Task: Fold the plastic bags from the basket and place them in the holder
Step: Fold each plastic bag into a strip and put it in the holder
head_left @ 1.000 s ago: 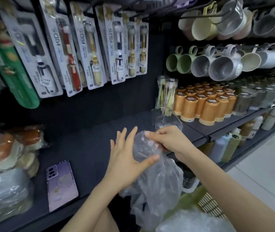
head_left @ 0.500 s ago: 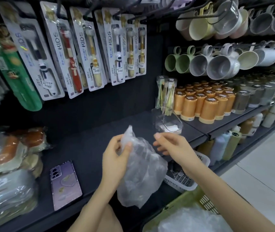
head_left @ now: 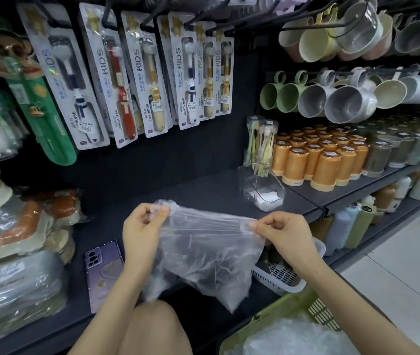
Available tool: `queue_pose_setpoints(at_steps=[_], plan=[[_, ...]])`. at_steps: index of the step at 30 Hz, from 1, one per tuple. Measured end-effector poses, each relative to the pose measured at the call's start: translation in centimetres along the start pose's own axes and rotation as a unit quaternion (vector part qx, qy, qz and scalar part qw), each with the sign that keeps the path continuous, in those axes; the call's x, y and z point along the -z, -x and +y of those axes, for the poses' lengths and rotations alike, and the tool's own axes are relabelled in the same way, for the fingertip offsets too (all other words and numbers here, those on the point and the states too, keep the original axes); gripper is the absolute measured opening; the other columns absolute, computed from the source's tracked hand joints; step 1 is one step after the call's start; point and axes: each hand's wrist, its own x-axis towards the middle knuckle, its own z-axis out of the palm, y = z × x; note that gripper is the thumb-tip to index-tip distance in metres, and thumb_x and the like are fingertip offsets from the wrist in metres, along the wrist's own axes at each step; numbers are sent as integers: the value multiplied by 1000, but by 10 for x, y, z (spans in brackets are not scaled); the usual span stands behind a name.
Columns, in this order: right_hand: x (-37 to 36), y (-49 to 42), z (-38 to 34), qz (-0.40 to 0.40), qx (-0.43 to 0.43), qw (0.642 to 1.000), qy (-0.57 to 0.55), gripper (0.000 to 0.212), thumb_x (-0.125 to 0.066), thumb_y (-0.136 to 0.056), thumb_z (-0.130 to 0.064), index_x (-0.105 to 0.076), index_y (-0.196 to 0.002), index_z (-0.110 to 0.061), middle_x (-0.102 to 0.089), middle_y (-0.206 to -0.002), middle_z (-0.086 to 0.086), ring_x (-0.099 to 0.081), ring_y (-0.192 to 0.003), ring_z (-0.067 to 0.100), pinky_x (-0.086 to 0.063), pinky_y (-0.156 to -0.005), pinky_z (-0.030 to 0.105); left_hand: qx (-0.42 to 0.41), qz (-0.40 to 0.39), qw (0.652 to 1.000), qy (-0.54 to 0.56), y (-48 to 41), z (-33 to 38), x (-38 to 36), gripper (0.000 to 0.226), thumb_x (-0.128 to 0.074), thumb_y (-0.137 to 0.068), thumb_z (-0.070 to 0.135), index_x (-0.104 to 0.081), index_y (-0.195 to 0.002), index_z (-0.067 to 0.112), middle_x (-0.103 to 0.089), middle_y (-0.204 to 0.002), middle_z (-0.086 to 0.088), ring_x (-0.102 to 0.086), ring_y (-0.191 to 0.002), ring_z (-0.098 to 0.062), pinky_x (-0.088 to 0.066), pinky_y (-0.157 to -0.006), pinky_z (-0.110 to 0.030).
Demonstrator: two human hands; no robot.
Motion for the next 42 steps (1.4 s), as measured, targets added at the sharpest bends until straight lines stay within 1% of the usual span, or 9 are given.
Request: queue_pose_setpoints(at_steps=[4, 6, 9, 12, 15, 19, 27, 34, 42], plan=[[8, -7, -2, 22, 42, 994, 99, 23, -80, -77, -26, -67, -59, -20, -62, -53, 3, -51, -48, 8, -46, -55, 28, 26, -28, 990, -132, -20, 11, 20, 21, -72, -83, 27, -62, -101, 25, -64, -100, -3, -61, -96, -20, -47, -85, -40], [7, -10, -14, 20, 84, 987, 139, 22, -79, -77, -29, -68, -60, -21, -57, -51, -8, -48, -49, 4, -37, -52, 16, -63, -2, 979, -195, -26, 26, 22, 40, -69, -77, 28, -60, -116, 22, -58, -114, 1, -55, -107, -17, -43, -92, -36], [-2, -16, -40, -31, 136, 973, 182, 16, -76, -79, -33, -71, -67, -25, -59, -55, -14, -52, -56, 2, -39, -55, 16, -235, -160, 928, -241, -10, 55, -5, 58, -51, -67, 48, -65, -115, 19, -58, -112, 11, -55, -106, -9, -40, -95, -27], [-13, -24, -59, -60, 161, 978, 116, 13, -73, -83, -29, -74, -73, -22, -64, -60, -10, -54, -58, 3, -45, -61, 29, -190, -314, 915, -166, 11, 62, -41, 46, -55, -77, 55, -66, -107, 23, -67, -104, 16, -60, -101, -2, -44, -90, -24], [-12, -23, -59, -30, 153, 988, -7, 12, -63, -91, -30, -71, -82, -29, -68, -68, -11, -59, -64, 1, -49, -64, 27, -154, -262, 948, -97, 8, 50, -53, 17, -61, -90, 34, -64, -85, 18, -62, -75, 16, -54, -73, -1, -43, -71, -25], [-1, -8, -32, -14, 165, 986, -24, 21, -60, -89, -51, -66, -93, -32, -68, -93, -16, -62, -91, 3, -47, -81, 18, -60, -167, 984, 15, 1, 47, -45, 25, -56, -94, 10, -53, -69, 14, -46, -57, 16, -41, -57, 1, -35, -57, -14], [0, 5, 4, -130, 178, 975, 40, 60, -68, -69, -65, -47, -124, -53, -42, -133, -28, -38, -130, 0, -33, -103, 17, 85, -83, 975, 187, -23, 46, -23, 18, -49, -88, -3, -55, -75, 9, -49, -77, -12, -47, -74, -26, -41, -71, -40], [-19, 0, 8, -69, 231, 970, -10, 7, -67, -85, -27, -67, -91, -23, -64, -93, -10, -60, -94, 10, -42, -84, 16, 131, -71, 951, 270, -28, 46, -13, 21, -49, -90, -1, -51, -72, 11, -58, -65, -4, -59, -58, -18, -53, -55, -27], [14, -12, 26, -100, 182, 978, -11, 12, -65, -82, -21, -62, -72, -27, -58, -70, -8, -52, -69, 7, -41, -67, 19, 105, -56, 941, 316, -48, 29, 12, 35, -50, -91, 2, -57, -60, 16, -58, -62, 5, -56, -65, -9, -45, -73, -23]])
